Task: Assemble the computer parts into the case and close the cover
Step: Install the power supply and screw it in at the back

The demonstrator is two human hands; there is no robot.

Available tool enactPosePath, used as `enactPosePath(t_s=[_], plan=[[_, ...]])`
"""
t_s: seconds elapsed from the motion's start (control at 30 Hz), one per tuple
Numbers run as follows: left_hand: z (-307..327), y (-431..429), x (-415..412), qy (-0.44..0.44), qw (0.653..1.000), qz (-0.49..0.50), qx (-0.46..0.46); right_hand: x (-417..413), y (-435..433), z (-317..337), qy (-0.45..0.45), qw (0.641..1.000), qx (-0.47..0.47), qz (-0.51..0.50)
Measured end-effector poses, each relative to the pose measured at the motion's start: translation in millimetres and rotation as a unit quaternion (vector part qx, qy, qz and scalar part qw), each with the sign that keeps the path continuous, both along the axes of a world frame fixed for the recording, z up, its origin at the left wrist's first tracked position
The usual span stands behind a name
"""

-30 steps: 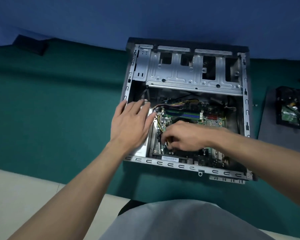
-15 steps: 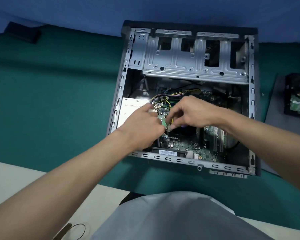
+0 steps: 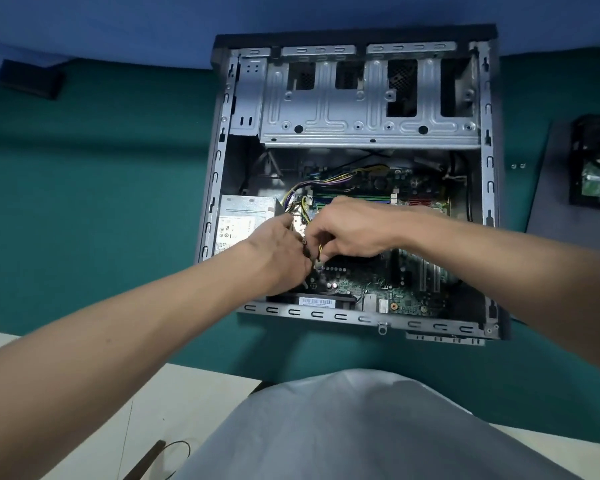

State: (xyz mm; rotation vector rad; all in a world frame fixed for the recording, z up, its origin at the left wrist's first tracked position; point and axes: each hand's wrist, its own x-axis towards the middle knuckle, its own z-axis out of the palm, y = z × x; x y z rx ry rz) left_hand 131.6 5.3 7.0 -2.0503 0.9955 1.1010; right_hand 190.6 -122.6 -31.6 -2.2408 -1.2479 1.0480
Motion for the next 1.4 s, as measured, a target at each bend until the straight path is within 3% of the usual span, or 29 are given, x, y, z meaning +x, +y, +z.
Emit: enactPosePath(t_s=[0.37, 0.7, 0.87, 1.13, 1.27, 1.33, 1.4], plan=[[5, 30, -9, 0.051, 0.992, 0.050, -0.106, -26, 17, -20, -0.122, 0.991, -0.007, 0.061], [4, 41, -14, 0.057, 0.982, 0.084, -0.159, -33, 36, -29, -0.144, 0.984, -0.043, 0.096], [0, 45, -21, -0.068, 0.972, 0.035, -0.223, -37, 39, -30, -0.177, 0.978, -0.068, 0.089], [-3, 42, -20, -0.129, 0.976, 0.018, -0.176, -44, 26, -32, -0.166, 0.984, -0.043, 0.044], [-1, 30, -10, -0.119, 0.976, 0.106, -0.150, -46, 21, -38, -0.145, 0.987, -0.071, 0.012], [-3, 29, -7, -0.117, 0.984, 0.070, -0.118, -47, 18, -40, -0.077, 0.994, -0.070, -0.027], [-3, 26, -3, -0.106, 0.992, 0.009, -0.061, -49, 15, -41, -0.064, 0.995, -0.063, -0.032]])
